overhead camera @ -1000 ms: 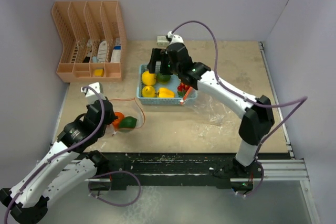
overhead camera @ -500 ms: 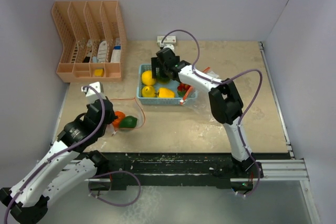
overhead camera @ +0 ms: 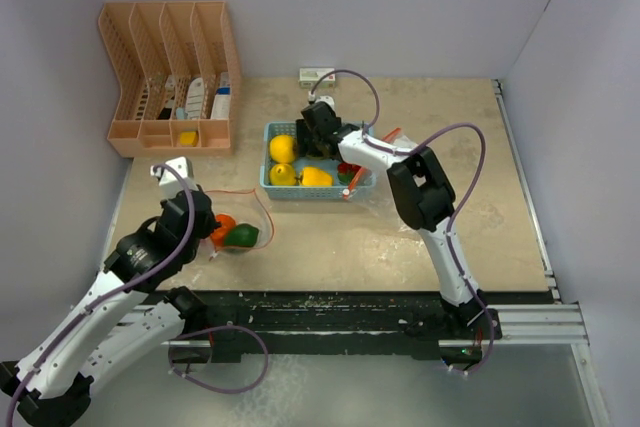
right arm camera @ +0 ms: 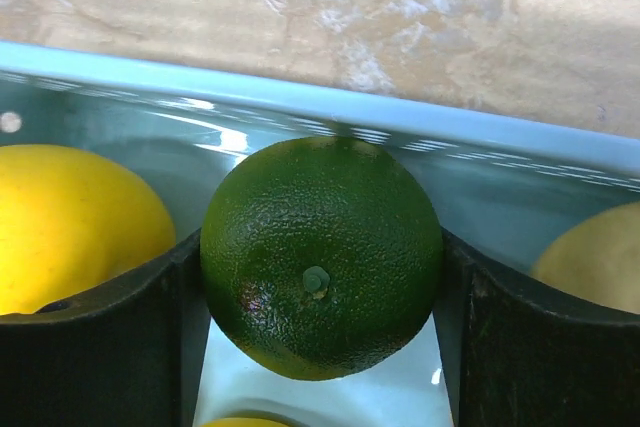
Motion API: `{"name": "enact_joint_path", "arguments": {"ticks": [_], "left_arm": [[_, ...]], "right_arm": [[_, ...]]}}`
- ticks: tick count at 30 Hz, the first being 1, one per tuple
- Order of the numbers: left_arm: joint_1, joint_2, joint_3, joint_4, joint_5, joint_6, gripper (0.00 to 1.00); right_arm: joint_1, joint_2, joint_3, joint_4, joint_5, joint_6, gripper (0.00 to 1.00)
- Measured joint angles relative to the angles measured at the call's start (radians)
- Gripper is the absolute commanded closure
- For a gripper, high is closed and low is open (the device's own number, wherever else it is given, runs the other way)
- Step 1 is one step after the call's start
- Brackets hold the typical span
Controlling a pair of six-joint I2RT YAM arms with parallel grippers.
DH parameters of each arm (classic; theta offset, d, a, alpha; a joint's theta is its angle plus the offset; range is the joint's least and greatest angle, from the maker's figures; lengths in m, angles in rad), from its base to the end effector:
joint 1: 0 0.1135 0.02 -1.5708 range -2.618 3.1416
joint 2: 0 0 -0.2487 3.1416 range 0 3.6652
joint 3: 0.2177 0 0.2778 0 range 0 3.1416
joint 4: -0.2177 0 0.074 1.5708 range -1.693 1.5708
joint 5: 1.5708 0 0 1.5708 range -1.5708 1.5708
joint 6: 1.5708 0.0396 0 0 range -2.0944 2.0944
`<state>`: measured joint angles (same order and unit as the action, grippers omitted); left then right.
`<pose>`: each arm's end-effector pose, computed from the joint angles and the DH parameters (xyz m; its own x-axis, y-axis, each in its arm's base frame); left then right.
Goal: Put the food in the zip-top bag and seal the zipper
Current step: Pick up the fake fruit from the bin, then place the fake fruit in the zipper food storage bag.
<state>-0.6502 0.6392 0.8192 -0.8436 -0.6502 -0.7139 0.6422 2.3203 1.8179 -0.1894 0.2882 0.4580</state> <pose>0.1416 -0.0776 0.3045 -0.4375 -0.3220 -0.8396 -0.2437 0.9412 -0.2340 0.4410 0.3158 0.1461 -0.6346 0.0547 -0.7709 -0.1320 0.9752 0.1779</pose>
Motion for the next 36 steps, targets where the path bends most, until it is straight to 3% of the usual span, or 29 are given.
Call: {"name": "enact_joint_path", "arguments": {"ticks": [4,9,18,22,27,36], "left_arm": [[0.0,0.0,0.01,-0.01,-0.004,0.0,1.0],[0.0,0.0,0.01,-0.011,-0.006,0.0,1.0],[0.0,-0.027,0.01,-0.011,-0.014,-0.006,1.0],[0.0,-0.026,0.01,-0.011,-0.016,-0.008,1.0],[0.0,-0.011,0.01,-0.01,-0.016,-0.008,1.0],[0.0,0.026,0.001,0.018,-0.013,-0.008,1.0]], "right_arm": [[0.0,-0.002,-0.02,0.046,-0.018,0.005,0.4],[0.0,-0.084,-0.121,0.069,-0.04,0.003,0.42],[0.024,-0.555,-0.373,0.109,-0.148,0.002,0.41],[0.127,-0.739,-0.432,0.161,-0.224,0.006,0.4],[0.319,-0.852,-0.51,0.229,-0.341,0.037,0.4],[0.441,-0.824,-0.554,0.265,-0.416,0.083,0.36]]}}
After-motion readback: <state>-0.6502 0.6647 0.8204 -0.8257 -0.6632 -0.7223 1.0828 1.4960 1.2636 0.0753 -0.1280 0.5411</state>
